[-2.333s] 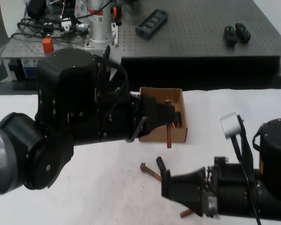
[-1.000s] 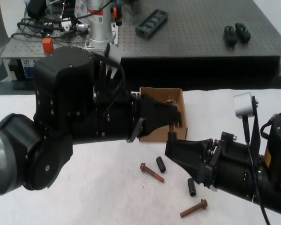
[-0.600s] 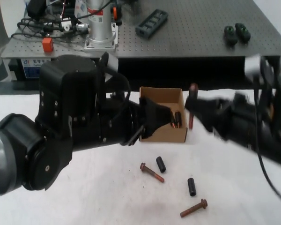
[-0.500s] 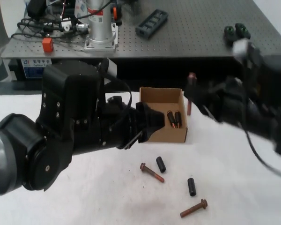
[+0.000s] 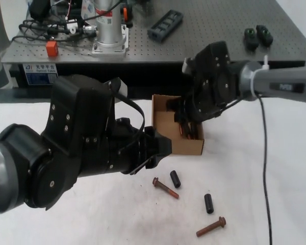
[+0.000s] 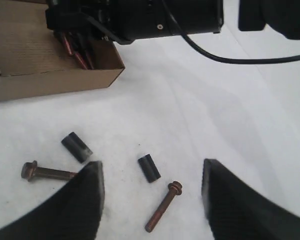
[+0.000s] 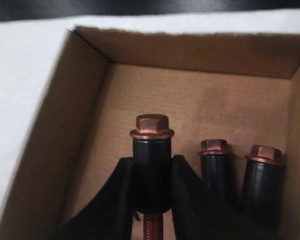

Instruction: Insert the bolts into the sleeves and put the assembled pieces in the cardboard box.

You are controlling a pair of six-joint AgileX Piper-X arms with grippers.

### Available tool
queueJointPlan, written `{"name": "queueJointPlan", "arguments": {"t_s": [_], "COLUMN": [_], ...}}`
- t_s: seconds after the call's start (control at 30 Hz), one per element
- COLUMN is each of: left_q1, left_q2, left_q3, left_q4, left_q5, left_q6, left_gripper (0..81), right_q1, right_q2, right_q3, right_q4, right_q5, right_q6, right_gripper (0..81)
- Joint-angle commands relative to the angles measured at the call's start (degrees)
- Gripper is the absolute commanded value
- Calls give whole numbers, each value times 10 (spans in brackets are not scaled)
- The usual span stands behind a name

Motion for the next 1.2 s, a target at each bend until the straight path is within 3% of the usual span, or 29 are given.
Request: {"name": "queueJointPlan", "arguments": {"t_s": [0.0, 0.17, 0.33, 0.53, 0.67, 0.8, 1.17], "left_q1": [1, 1, 1, 1, 1, 1, 1], "left_q2": [-7, -7, -7, -7, -7, -7, -7], "left_q3": [-4, -4, -4, -4, -4, -4, -4], "left_q4": [-1, -1, -1, -1, -1, -1, -1], "left_q5": [-5, -5, -16, -19, -19, -19, -19], "left_q6": [12, 12, 12, 12, 6, 6, 6], "left_gripper": [421, 421, 421, 421, 421, 421, 421], "right_q1": [0, 0, -2, 19, 57, 87, 106], "right_q2": [-5, -19, -98, -190, -175, -135, -54], "right_q3": [-14, -15, -9, 30, 59, 72, 72], "right_q4": [4, -15, -2, 214, 246, 232, 213], "right_q5": [1, -36, -41, -22, 31, 39, 53], "right_q6": [-7, -7, -46, -113, -150, -149, -148], "right_gripper": [19, 361, 287, 277, 277, 277, 277]}}
